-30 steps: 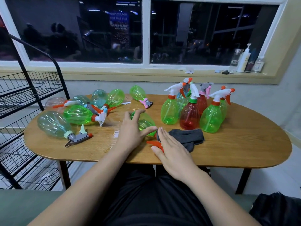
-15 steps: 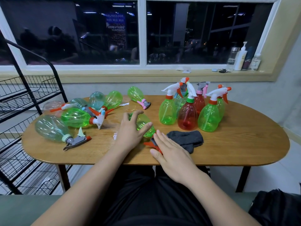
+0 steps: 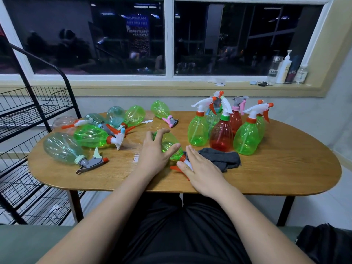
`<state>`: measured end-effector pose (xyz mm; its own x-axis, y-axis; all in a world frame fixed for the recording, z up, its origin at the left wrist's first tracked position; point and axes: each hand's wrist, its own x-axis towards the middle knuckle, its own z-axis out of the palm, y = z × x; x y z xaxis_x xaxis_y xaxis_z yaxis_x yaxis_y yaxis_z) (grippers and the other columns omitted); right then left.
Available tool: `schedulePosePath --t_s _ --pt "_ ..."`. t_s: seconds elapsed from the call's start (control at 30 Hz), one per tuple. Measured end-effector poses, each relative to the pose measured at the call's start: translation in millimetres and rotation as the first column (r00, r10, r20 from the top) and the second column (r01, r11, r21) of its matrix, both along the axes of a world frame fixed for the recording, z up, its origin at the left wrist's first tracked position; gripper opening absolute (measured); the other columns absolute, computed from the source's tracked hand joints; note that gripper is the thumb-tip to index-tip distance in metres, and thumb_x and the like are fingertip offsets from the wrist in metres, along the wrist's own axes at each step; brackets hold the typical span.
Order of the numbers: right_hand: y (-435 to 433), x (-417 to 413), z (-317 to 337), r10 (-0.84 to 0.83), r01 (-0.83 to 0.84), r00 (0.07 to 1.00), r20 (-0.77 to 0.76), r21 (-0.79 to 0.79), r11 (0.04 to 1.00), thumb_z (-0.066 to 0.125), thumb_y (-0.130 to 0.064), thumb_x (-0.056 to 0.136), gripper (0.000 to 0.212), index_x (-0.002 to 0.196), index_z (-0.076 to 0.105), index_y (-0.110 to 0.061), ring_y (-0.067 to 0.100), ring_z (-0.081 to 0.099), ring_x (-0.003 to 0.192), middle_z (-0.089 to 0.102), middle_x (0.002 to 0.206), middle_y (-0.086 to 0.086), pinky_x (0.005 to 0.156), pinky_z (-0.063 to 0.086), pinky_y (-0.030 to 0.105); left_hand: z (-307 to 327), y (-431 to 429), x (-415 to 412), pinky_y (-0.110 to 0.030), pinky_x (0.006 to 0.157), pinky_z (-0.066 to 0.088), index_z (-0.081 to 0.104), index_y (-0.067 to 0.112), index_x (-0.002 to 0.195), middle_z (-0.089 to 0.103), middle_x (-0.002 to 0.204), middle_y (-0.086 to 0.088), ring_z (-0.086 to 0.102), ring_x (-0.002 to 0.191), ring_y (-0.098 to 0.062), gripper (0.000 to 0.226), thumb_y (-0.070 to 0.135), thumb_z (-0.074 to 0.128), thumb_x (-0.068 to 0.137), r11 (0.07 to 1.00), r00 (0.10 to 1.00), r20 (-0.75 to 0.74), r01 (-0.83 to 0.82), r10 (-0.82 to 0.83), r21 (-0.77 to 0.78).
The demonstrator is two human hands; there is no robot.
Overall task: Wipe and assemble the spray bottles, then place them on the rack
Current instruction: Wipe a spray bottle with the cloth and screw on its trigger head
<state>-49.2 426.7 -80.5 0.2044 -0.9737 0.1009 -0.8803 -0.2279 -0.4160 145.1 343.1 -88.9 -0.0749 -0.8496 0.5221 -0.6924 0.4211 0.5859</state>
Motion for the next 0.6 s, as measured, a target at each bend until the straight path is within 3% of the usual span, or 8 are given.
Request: schedulePosePath --t_s 0.3,0.47,0.6 --pt "42.4 2.7 -18.7 0.029 -0.059 0.981 -0.193 -0.152 0.987 0.013 -0.071 0.108 0.078 0.168 -0.015 -0.029 -0.003 -0.026 0.155 -0.029 0.17 -0.016 0.129 -0.012 0.026 -1.0 0.8 -2.0 -0.045 0.098 0.053 0.047 0.047 0.142 0.042 0.128 -0.002 0.056 0.122 -0.03 0.063 0.076 0.064 0.088 1.0 1.0 0.003 -0.024 0.024 -0.01" --pt "45.1 -1.1 -21.0 0.089 -0.113 0.986 -0.144 -0.169 0.979 0.019 -0.063 0.111 0.07 0.17 -0.001 -0.03 -0.007 -0.019 0.156 -0.014 0.174 -0.02 0.132 -0.004 0.027 0.3 1.5 -1.9 -0.045 0.098 0.054 0.048 0.047 0.142 0.042 0.129 -0.001 0.056 0.122 -0.03 0.064 0.076 0.065 0.088 1.0 1.0 0.003 -0.026 0.026 -0.005" --pt "41.1 -7.8 -21.1 0.054 -0.059 0.998 -0.036 -0.143 0.988 0.019 -0.066 0.11 0.068 0.17 0.009 -0.035 -0.01 -0.009 0.157 -0.002 0.174 -0.023 0.133 0.004 0.027 1.0 2.2 -1.5 -0.044 0.096 0.054 0.048 0.048 0.141 0.042 0.129 -0.001 0.057 0.123 -0.029 0.063 0.075 0.066 0.088 1.0 1.0 0.002 -0.026 0.026 0.001"
